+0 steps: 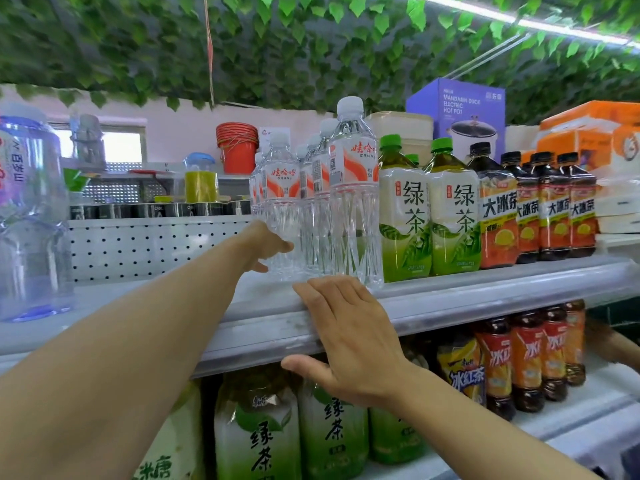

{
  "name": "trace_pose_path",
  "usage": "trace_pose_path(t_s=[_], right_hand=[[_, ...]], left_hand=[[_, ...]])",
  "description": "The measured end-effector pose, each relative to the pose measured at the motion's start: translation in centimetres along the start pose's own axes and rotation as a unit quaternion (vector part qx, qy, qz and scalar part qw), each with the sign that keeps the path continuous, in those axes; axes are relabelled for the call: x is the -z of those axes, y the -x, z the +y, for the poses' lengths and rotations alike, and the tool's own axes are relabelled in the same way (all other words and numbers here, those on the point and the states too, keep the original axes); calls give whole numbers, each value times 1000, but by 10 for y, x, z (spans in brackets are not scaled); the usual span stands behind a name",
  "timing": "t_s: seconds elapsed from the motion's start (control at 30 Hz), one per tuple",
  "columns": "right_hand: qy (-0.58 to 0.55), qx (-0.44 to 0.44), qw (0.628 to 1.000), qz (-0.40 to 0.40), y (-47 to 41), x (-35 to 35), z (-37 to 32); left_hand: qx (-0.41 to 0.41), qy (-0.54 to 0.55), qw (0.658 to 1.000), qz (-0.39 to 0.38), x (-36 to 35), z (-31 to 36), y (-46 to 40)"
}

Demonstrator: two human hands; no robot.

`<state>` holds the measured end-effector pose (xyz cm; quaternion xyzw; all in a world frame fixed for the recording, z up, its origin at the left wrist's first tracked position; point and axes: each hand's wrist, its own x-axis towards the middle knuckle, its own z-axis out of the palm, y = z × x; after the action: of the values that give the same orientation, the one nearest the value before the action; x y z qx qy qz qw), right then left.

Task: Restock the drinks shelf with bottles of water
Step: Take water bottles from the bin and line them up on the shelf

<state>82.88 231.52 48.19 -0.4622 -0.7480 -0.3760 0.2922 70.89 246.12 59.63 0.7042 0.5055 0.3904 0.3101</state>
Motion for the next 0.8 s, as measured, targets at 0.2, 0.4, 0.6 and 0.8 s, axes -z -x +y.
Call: trace_pose_path(t_s=[0.2, 0.4, 0.6, 0.8], right_hand=[[-3, 0, 1000, -2, 0, 0, 0], [-11, -1, 1000, -7, 0, 1, 0], [-31, -4, 999, -10, 1, 2, -2], [-93, -47, 994, -16, 0, 6, -15]], left_hand=[[6, 9, 1000, 0, 1, 1, 7], [17, -3, 1000, 5, 6, 2, 19], [7, -71, 996, 58, 24, -3, 48], [-67, -122, 983, 116, 56, -12, 105]])
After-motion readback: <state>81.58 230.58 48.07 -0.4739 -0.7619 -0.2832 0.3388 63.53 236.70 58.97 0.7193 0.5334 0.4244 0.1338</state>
